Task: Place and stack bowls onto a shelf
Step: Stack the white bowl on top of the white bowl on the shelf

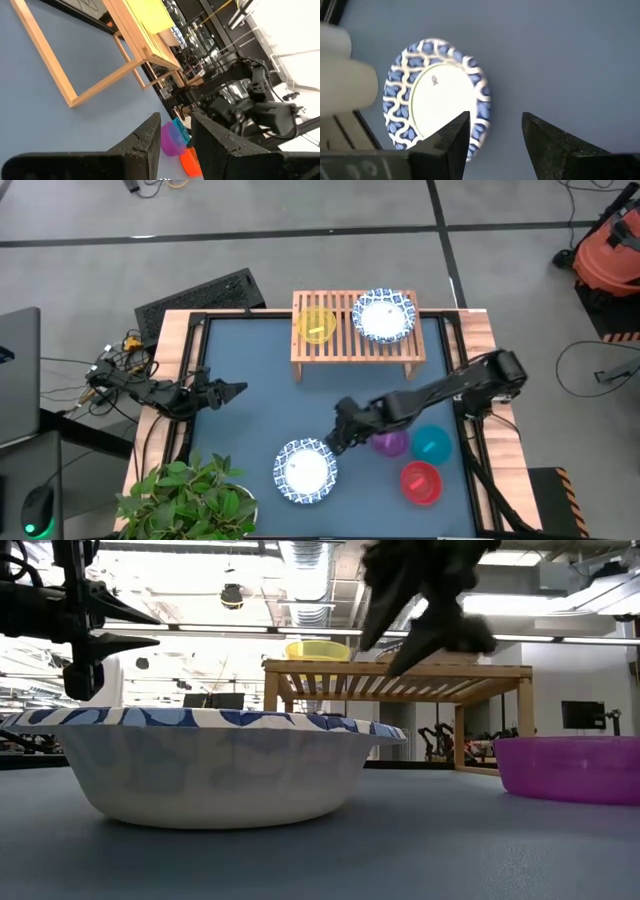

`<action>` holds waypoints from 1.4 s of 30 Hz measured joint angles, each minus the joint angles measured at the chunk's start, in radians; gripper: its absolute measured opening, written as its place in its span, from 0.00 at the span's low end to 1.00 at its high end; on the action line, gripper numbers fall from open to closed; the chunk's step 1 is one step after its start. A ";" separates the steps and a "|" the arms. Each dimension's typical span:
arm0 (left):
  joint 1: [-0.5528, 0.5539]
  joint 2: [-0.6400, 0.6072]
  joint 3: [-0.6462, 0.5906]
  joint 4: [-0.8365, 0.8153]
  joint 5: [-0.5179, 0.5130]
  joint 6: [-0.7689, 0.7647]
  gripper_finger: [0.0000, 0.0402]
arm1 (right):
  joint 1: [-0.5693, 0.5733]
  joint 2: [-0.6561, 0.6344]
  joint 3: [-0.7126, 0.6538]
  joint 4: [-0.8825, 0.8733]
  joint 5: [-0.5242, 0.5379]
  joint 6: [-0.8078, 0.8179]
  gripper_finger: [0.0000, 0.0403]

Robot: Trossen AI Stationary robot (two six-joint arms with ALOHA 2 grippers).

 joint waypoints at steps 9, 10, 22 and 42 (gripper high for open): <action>0.000 0.000 0.000 0.002 0.033 0.002 0.23 | 0.004 0.156 0.000 0.225 -0.078 -0.072 0.51; 0.000 0.000 0.000 0.002 0.033 0.002 0.23 | 0.004 0.164 0.000 0.217 -0.078 -0.072 0.51; 0.000 0.000 0.000 0.003 0.085 0.003 0.23 | 0.012 0.221 0.000 0.209 -0.088 -0.086 0.47; 0.000 0.000 0.000 0.003 0.081 0.021 0.23 | -0.001 0.190 0.001 0.202 -0.131 0.018 0.05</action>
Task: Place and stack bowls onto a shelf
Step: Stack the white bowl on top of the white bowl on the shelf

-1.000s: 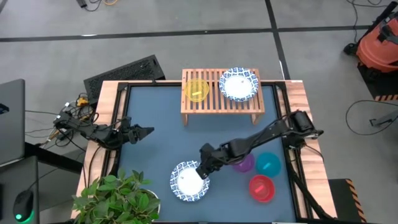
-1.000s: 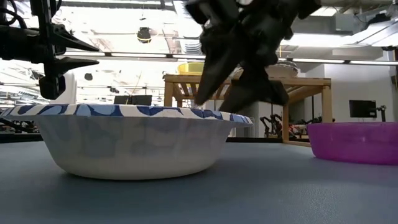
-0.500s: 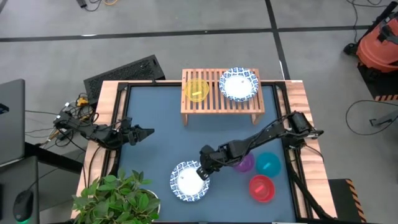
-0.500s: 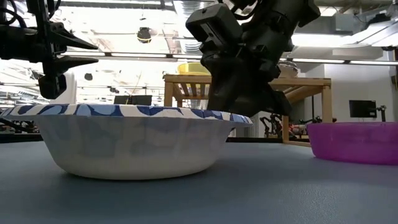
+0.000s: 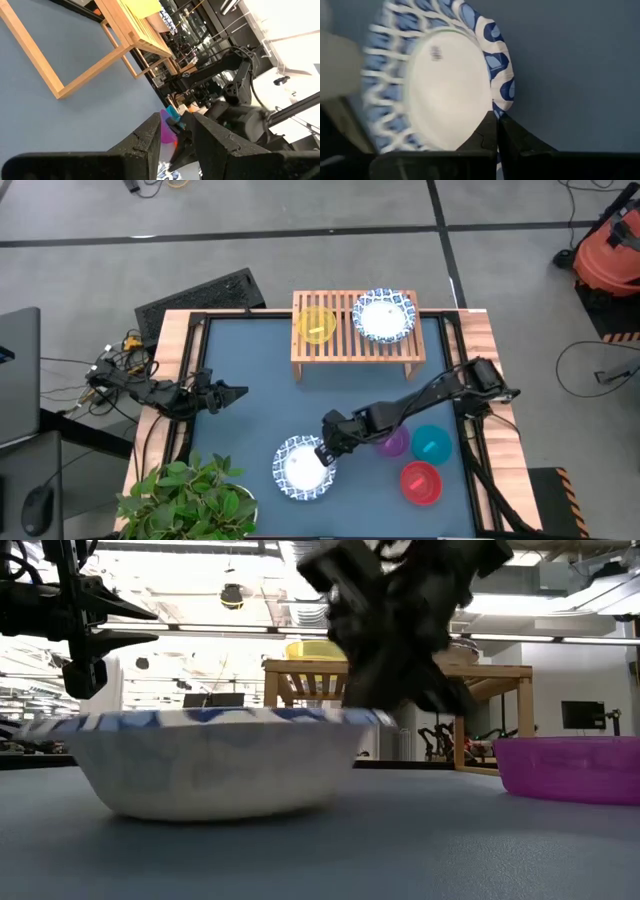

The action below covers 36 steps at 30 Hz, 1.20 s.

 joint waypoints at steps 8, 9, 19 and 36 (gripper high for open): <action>0.000 0.000 0.000 0.000 -0.004 0.001 0.23 | -0.046 -0.214 0.051 -0.148 0.056 0.065 0.05; 0.000 0.000 0.000 0.000 -0.004 0.001 0.23 | -0.055 -0.249 0.055 -0.182 0.073 0.066 0.05; 0.000 0.000 0.000 0.000 -0.022 0.001 0.23 | -0.205 -0.622 0.065 -0.460 0.328 0.057 0.05; 0.000 0.000 0.000 -0.002 -0.123 0.006 0.23 | -0.700 -0.867 0.065 -0.732 0.405 -0.056 0.05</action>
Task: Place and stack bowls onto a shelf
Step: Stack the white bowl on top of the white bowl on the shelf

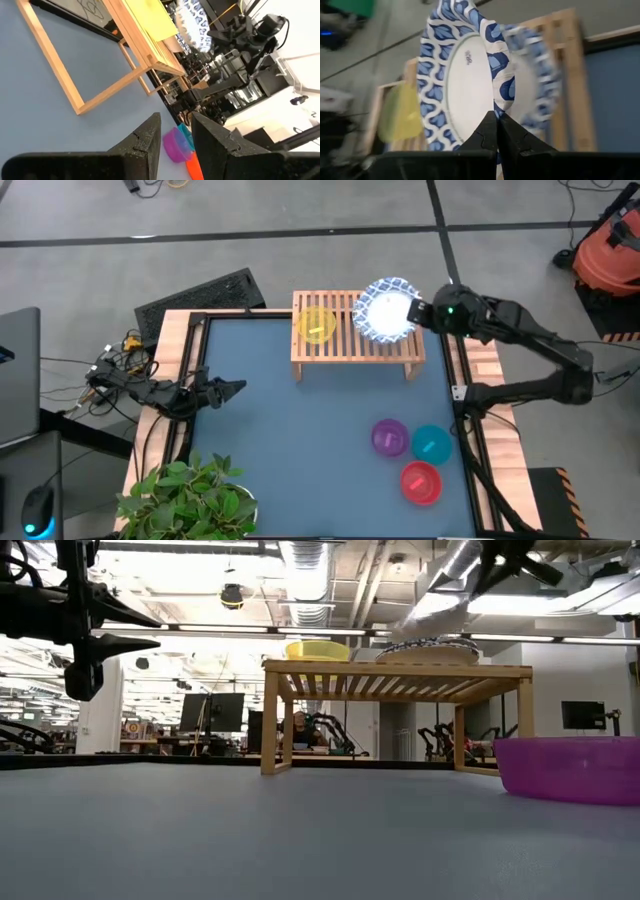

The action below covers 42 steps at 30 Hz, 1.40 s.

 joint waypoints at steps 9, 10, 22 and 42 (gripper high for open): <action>0.000 0.000 0.000 -0.002 -0.034 0.010 0.23 | -0.157 0.032 0.000 0.008 -0.136 -0.081 0.05; 0.000 0.000 0.000 -0.002 -0.034 0.010 0.23 | -0.164 0.039 0.000 0.023 -0.148 -0.091 0.05; 0.000 0.000 0.000 -0.002 -0.033 0.010 0.23 | -0.201 0.116 0.000 0.028 -0.210 -0.116 0.06; 0.000 0.000 0.000 -0.003 -0.033 0.011 0.23 | -0.236 0.150 0.000 -0.038 -0.182 -0.177 0.38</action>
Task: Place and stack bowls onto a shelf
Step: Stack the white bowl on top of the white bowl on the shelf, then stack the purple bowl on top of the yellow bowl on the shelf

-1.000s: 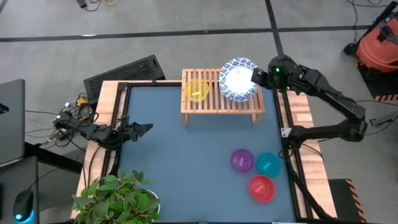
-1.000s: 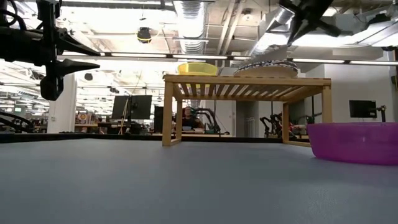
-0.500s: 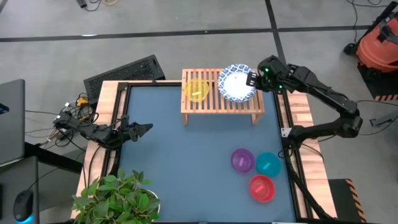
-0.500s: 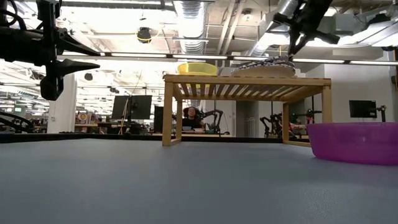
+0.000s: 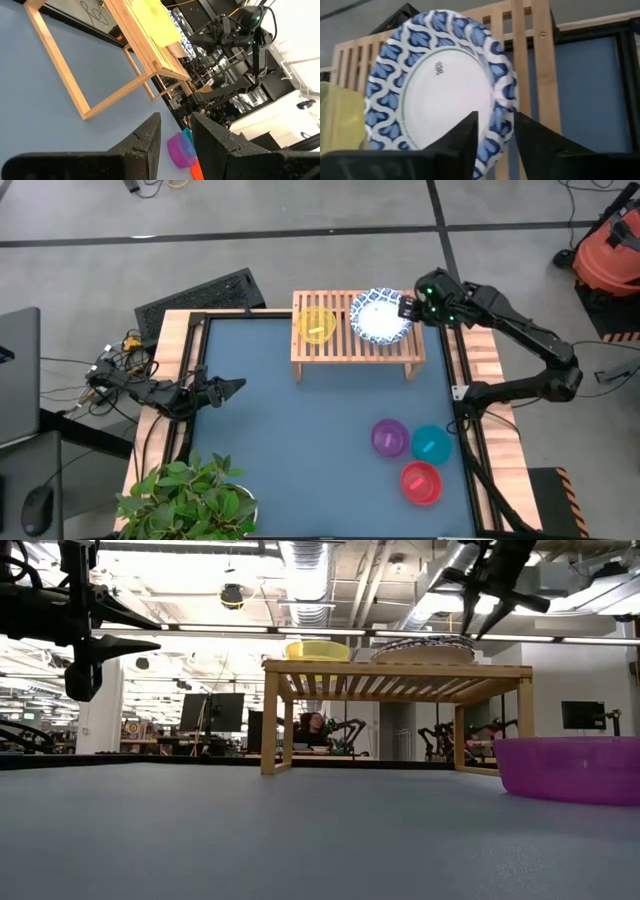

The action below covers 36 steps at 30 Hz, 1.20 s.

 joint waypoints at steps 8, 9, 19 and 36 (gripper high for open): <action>0.000 0.000 0.000 0.000 0.002 0.000 0.23 | 0.007 -0.013 0.000 -0.049 -0.004 -0.001 0.47; 0.000 0.000 0.000 0.000 0.006 0.000 0.23 | 0.026 -0.020 0.000 -0.063 -0.017 -0.008 0.47; 0.000 0.000 0.000 0.000 0.019 0.009 0.23 | 0.493 -0.036 -0.013 -0.327 -0.062 0.156 0.47; 0.000 0.000 0.000 0.001 0.018 -0.001 0.23 | 0.962 0.034 -0.498 0.114 -0.035 0.466 0.47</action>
